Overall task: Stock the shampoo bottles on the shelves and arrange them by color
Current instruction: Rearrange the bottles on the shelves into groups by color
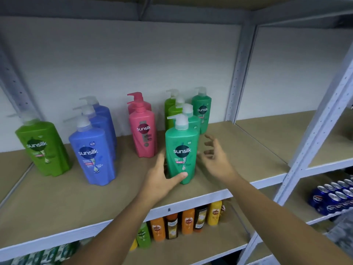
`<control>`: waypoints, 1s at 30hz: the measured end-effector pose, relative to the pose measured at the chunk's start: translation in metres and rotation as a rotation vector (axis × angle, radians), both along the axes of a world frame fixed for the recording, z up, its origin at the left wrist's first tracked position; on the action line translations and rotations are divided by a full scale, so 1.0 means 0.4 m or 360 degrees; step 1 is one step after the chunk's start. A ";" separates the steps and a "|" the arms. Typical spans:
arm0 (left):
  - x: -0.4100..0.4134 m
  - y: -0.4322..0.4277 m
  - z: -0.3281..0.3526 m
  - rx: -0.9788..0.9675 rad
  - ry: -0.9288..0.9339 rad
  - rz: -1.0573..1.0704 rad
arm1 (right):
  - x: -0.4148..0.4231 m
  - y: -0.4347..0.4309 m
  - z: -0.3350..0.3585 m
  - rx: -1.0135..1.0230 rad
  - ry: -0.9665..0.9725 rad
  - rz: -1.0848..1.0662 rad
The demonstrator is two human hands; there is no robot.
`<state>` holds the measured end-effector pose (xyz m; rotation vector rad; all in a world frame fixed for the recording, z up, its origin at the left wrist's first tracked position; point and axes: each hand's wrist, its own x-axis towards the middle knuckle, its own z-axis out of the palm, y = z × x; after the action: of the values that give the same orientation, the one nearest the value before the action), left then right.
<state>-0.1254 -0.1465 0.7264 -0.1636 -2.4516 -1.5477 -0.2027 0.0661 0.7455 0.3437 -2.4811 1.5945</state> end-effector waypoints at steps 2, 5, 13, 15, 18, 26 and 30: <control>-0.003 -0.004 -0.011 0.0009 -0.0056 -0.0007 | -0.044 -0.007 -0.007 -0.0029 -0.0068 0.0137; -0.004 0.007 -0.009 -0.0092 -0.0136 0.0072 | -0.102 -0.014 -0.017 -0.0036 -0.0102 0.0400; -0.008 0.048 0.010 -0.0114 -0.0186 0.0281 | -0.157 -0.029 -0.032 -0.0226 -0.0085 0.0747; -0.012 0.059 0.010 -0.0094 -0.0194 0.0320 | -0.161 -0.023 -0.039 -0.0240 -0.0063 0.0735; -0.028 0.078 0.014 -0.0054 -0.0204 0.0312 | -0.172 -0.003 -0.045 -0.0232 -0.0052 0.0707; -0.119 0.147 0.004 -0.0037 -0.0177 0.0245 | -0.240 0.097 -0.039 -0.0191 -0.0030 0.0555; -0.174 0.186 -0.003 -0.0035 -0.0165 0.0224 | -0.284 0.144 -0.034 -0.0130 -0.0054 0.0497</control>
<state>-0.1951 -0.0722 0.7253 0.0855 -2.4988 -1.5052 -0.3164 0.1237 0.7318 0.7286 -2.4731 1.8218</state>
